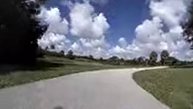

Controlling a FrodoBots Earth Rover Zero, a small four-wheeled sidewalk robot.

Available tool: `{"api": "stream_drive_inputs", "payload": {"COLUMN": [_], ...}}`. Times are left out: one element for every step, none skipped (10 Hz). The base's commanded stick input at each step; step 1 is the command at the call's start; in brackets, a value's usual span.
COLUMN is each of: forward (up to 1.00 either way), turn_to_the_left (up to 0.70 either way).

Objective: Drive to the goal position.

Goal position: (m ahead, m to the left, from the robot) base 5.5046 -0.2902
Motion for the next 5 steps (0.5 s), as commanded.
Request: {"api": "stream_drive_inputs", "payload": {"forward": [0.70, 0.70, 0.70, 0.70, 0.70], "turn_to_the_left": [0.00, 0.00, 0.00, 0.00, 0.00]}}
